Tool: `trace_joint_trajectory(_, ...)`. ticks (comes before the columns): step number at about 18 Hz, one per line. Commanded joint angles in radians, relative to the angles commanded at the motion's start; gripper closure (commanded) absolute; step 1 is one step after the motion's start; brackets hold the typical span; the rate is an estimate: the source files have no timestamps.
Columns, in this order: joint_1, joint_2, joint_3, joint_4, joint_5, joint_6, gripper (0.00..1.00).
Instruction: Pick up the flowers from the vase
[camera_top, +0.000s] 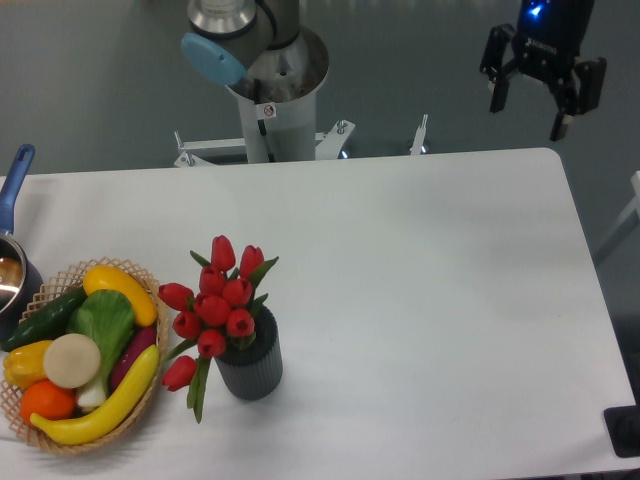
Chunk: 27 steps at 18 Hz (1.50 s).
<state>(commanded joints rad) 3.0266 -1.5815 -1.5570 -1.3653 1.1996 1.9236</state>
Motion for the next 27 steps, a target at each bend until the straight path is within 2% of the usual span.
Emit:
trace_joint_trajectory(6, -0.014, 0.000, -0.005, 0.021, -0.023, -0.003, 0.00)
trace_joint_trajectory(11, -0.020, -0.002, -0.009, 0.034, -0.098, -0.187, 0.00)
trace_joint_trajectory(16, -0.046, -0.011, -0.012, 0.038, -0.181, -0.440, 0.00)
trace_joint_trajectory(17, -0.055, -0.012, -0.015, 0.061, -0.187, -0.503, 0.00)
trace_joint_trajectory(19, -0.083, -0.015, -0.037, 0.144, -0.222, -0.604, 0.00)
trace_joint_trajectory(23, -0.098, -0.015, -0.132, 0.323, -0.337, -0.751, 0.00)
trace_joint_trajectory(27, -0.159, -0.029, -0.158, 0.339, -0.364, -0.779, 0.00)
